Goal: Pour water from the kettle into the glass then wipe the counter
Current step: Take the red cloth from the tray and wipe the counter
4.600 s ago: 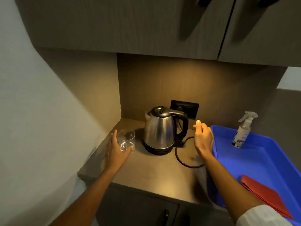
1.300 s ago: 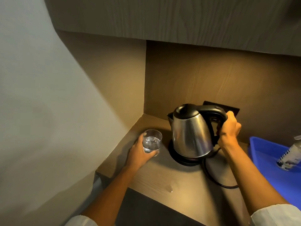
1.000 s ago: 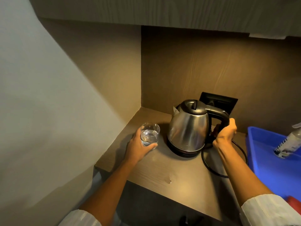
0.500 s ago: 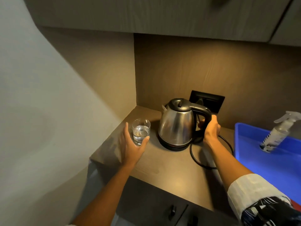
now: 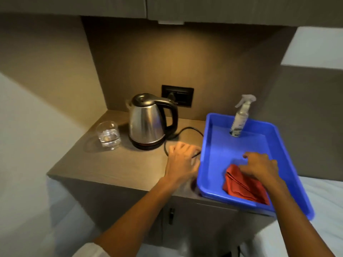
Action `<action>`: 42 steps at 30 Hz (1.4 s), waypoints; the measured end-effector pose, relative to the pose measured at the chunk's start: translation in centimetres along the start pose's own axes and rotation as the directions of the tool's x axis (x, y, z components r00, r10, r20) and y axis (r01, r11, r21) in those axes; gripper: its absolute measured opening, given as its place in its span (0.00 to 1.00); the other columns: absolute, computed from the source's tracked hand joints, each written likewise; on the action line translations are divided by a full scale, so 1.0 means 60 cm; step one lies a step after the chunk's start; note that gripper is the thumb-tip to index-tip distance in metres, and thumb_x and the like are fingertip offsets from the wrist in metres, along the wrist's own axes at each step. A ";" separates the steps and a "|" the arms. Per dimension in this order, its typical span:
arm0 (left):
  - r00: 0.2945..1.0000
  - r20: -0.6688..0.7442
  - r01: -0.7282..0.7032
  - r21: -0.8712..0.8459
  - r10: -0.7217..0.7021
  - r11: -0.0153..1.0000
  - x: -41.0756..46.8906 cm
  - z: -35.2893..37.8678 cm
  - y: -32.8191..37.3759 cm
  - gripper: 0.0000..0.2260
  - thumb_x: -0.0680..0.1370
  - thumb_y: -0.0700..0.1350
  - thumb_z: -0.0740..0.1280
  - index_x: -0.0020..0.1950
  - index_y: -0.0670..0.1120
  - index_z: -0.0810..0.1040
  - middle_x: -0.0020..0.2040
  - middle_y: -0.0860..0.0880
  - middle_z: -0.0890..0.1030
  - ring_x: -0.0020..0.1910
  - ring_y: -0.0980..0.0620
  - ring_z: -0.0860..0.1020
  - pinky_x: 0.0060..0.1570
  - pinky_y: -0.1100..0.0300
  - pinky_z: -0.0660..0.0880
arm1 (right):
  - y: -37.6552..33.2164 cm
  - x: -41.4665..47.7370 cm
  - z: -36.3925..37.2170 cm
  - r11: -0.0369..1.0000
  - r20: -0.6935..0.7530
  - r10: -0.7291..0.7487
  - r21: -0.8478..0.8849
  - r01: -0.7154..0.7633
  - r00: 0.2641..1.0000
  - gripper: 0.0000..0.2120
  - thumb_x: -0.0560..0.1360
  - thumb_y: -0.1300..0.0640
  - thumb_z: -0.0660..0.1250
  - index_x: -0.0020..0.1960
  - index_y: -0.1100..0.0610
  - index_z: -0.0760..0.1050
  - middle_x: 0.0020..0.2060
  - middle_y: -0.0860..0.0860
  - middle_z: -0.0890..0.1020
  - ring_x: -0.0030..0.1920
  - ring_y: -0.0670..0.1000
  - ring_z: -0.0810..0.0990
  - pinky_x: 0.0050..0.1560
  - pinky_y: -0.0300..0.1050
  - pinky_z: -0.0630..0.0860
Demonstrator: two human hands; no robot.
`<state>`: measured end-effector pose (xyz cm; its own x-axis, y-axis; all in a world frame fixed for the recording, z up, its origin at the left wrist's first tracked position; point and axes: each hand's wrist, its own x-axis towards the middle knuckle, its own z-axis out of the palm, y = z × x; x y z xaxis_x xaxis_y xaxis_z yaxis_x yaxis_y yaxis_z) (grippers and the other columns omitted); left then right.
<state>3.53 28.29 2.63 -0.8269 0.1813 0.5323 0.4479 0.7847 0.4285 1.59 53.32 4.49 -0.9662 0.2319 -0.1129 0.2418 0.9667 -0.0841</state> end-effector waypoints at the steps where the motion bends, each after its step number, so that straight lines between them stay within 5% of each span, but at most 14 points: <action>1: 0.998 0.052 -0.033 0.009 0.032 0.999 0.004 0.015 0.023 0.11 0.74 0.47 0.67 0.55 0.49 0.80 0.48 0.51 0.83 0.54 0.47 0.76 0.50 0.52 0.65 | 0.031 -0.005 0.003 0.995 0.089 0.045 -0.091 -0.037 0.995 0.23 0.71 0.40 0.69 0.62 0.49 0.75 0.63 0.53 0.77 0.66 0.59 0.71 0.60 0.54 0.66; 3: 0.984 0.172 -0.057 0.029 0.051 0.998 0.007 0.039 0.057 0.14 0.76 0.49 0.67 0.60 0.49 0.79 0.54 0.50 0.81 0.61 0.46 0.73 0.54 0.50 0.65 | 0.063 -0.006 0.007 0.994 0.224 0.088 -0.081 -0.072 0.971 0.25 0.68 0.33 0.70 0.58 0.48 0.78 0.62 0.54 0.75 0.66 0.59 0.70 0.63 0.55 0.65; 5: 0.964 0.260 -0.066 0.025 0.057 0.998 0.009 0.060 0.078 0.18 0.76 0.52 0.68 0.65 0.51 0.76 0.62 0.49 0.78 0.67 0.46 0.68 0.58 0.50 0.64 | 0.079 -0.009 0.008 0.988 0.251 0.014 0.147 -0.052 0.968 0.18 0.68 0.39 0.75 0.49 0.49 0.79 0.57 0.56 0.79 0.58 0.58 0.76 0.60 0.52 0.72; 8: 0.935 0.348 -0.030 -0.126 0.073 0.992 0.016 0.064 0.088 0.27 0.75 0.55 0.70 0.72 0.52 0.69 0.70 0.48 0.71 0.72 0.47 0.65 0.65 0.49 0.66 | 0.079 -0.031 0.001 0.824 0.139 -0.190 0.560 0.081 0.972 0.16 0.66 0.56 0.81 0.44 0.54 0.73 0.40 0.53 0.81 0.37 0.52 0.77 0.43 0.51 0.76; 10: 0.923 0.376 0.055 -0.334 0.079 0.941 0.020 0.049 0.084 0.32 0.74 0.55 0.73 0.75 0.52 0.65 0.73 0.49 0.70 0.73 0.51 0.66 0.70 0.53 0.67 | 0.068 -0.050 -0.024 0.662 0.002 -0.355 0.707 0.250 0.935 0.17 0.65 0.58 0.81 0.44 0.54 0.74 0.35 0.49 0.80 0.34 0.49 0.77 0.38 0.48 0.76; 14: 0.941 0.330 0.294 -0.675 -0.079 0.677 0.016 -0.015 0.052 0.23 0.71 0.53 0.76 0.64 0.54 0.75 0.59 0.54 0.83 0.59 0.58 0.80 0.56 0.65 0.77 | 0.000 -0.079 -0.078 0.243 -0.194 -0.455 0.912 0.331 0.869 0.14 0.66 0.58 0.78 0.48 0.53 0.78 0.40 0.49 0.83 0.40 0.48 0.81 0.41 0.41 0.80; 16: 0.941 0.270 0.338 -0.736 -0.203 0.587 0.008 -0.047 0.020 0.17 0.70 0.54 0.76 0.56 0.55 0.80 0.52 0.54 0.86 0.53 0.57 0.83 0.54 0.63 0.79 | -0.057 -0.084 -0.073 0.169 -0.226 -0.415 0.933 0.319 0.881 0.14 0.68 0.57 0.77 0.51 0.51 0.79 0.44 0.51 0.85 0.43 0.49 0.84 0.41 0.40 0.80; 20: 0.870 0.228 0.476 -0.621 -0.438 0.623 -0.035 -0.082 -0.062 0.16 0.70 0.52 0.77 0.56 0.52 0.81 0.51 0.51 0.86 0.51 0.55 0.84 0.55 0.48 0.81 | -0.191 -0.084 -0.005 0.439 -0.272 -0.358 0.795 0.418 0.893 0.12 0.73 0.57 0.75 0.54 0.50 0.77 0.52 0.47 0.82 0.52 0.45 0.80 0.52 0.44 0.77; 23: 0.795 0.180 0.599 -0.387 -0.579 0.701 -0.071 -0.095 -0.132 0.20 0.72 0.52 0.75 0.62 0.49 0.79 0.55 0.49 0.85 0.54 0.50 0.83 0.58 0.48 0.79 | -0.278 -0.093 0.053 0.594 -0.276 -0.423 0.635 0.494 0.863 0.13 0.76 0.56 0.71 0.60 0.53 0.76 0.56 0.52 0.79 0.56 0.51 0.77 0.57 0.43 0.71; 28: 0.778 -0.272 0.538 -0.174 -0.566 0.825 -0.092 -0.143 -0.247 0.23 0.74 0.49 0.73 0.68 0.48 0.75 0.64 0.44 0.79 0.62 0.44 0.78 0.58 0.55 0.72 | -0.360 -0.111 0.159 0.764 -0.050 -0.621 0.180 0.619 0.782 0.33 0.75 0.30 0.48 0.77 0.41 0.57 0.78 0.49 0.57 0.77 0.51 0.51 0.75 0.52 0.46; 30: 0.750 -0.382 0.539 -0.118 -0.539 0.834 -0.089 -0.164 -0.294 0.27 0.72 0.47 0.76 0.69 0.45 0.74 0.67 0.40 0.77 0.65 0.41 0.76 0.59 0.51 0.73 | -0.362 -0.115 0.176 0.793 -0.067 -0.599 0.089 0.603 0.798 0.36 0.74 0.28 0.45 0.78 0.42 0.57 0.79 0.49 0.57 0.78 0.52 0.51 0.74 0.53 0.43; 34: 0.680 -0.252 0.673 -0.160 -0.689 0.722 -0.073 -0.187 -0.383 0.45 0.68 0.55 0.78 0.78 0.47 0.59 0.77 0.41 0.64 0.75 0.41 0.63 0.69 0.40 0.68 | -0.398 -0.135 0.177 0.799 -0.173 -0.586 0.035 0.600 0.791 0.29 0.76 0.34 0.53 0.69 0.49 0.75 0.67 0.52 0.77 0.67 0.58 0.75 0.66 0.56 0.56; 37: 0.674 -0.122 0.677 -0.293 -0.728 0.675 -0.049 -0.182 -0.421 0.49 0.66 0.56 0.79 0.79 0.48 0.55 0.78 0.42 0.63 0.76 0.41 0.63 0.70 0.40 0.68 | -0.449 -0.150 0.181 0.761 -0.155 -0.639 0.018 0.649 0.753 0.28 0.77 0.35 0.53 0.70 0.47 0.73 0.68 0.50 0.76 0.67 0.55 0.75 0.69 0.52 0.50; 42: 0.687 -0.069 0.653 -0.379 -0.724 0.656 -0.020 -0.175 -0.456 0.44 0.64 0.54 0.81 0.75 0.48 0.64 0.71 0.45 0.73 0.69 0.45 0.72 0.64 0.44 0.75 | -0.559 -0.148 0.195 0.716 -0.105 -0.690 0.053 0.697 0.716 0.29 0.80 0.35 0.46 0.76 0.46 0.64 0.74 0.49 0.68 0.74 0.53 0.64 0.76 0.54 0.46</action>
<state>-4.16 0.38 -2.03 -0.8683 -0.4846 0.1061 -0.1170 0.4080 0.9055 3.13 17.54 -3.25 -0.8684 -0.4892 0.0808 -0.4952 0.8474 -0.1916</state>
